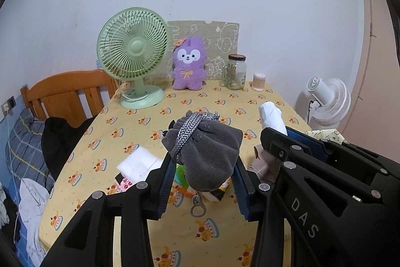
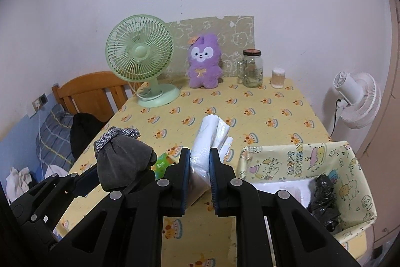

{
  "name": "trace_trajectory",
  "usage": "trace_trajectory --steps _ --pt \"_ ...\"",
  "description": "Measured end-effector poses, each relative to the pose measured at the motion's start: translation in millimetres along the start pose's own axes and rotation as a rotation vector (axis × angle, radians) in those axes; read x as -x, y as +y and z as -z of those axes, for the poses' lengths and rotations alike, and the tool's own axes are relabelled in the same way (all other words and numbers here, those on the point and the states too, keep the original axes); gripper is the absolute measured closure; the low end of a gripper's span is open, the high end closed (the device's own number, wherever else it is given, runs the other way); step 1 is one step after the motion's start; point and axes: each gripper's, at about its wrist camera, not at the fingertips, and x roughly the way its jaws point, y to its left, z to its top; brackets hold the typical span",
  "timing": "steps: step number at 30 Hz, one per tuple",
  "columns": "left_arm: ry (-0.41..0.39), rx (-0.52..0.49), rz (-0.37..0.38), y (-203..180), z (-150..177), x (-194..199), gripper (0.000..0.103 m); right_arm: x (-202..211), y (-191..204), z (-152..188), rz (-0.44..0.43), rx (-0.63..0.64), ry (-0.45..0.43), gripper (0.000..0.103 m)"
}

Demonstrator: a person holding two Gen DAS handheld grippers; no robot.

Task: Organize soft objects
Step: 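Carry the grey hat and white rolled cloth over the patterned box with both tools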

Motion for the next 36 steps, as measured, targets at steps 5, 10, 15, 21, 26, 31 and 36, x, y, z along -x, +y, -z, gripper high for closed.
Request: trace_trajectory --steps 5,10,15,21,26,31,36 --pt "-0.009 -0.007 0.010 -8.7 -2.9 1.2 0.058 5.3 -8.8 -2.8 0.008 -0.002 -0.011 0.086" --pt "-0.019 -0.019 0.016 -20.7 -6.2 1.5 0.058 9.9 -19.9 -5.1 0.015 -0.011 -0.024 0.086" --pt "-0.029 -0.030 0.037 -34.6 -8.6 0.7 0.058 14.6 -32.0 -7.2 0.023 -0.014 -0.039 0.086" --pt "-0.036 -0.047 0.065 -50.3 -10.0 -1.9 0.058 19.0 -49.1 -7.8 0.039 -0.023 -0.048 0.086" --pt "-0.035 -0.062 0.086 -64.4 -10.7 -5.8 0.058 20.9 -64.2 -7.3 0.058 -0.036 -0.050 0.086" --pt "-0.033 -0.078 0.115 -79.5 -11.8 -10.5 0.058 23.9 -79.4 -5.9 0.082 -0.049 -0.055 0.086" --pt "-0.030 -0.093 0.144 -95.0 -11.6 -14.8 0.058 26.9 -94.4 -3.9 0.109 -0.057 -0.057 0.086"
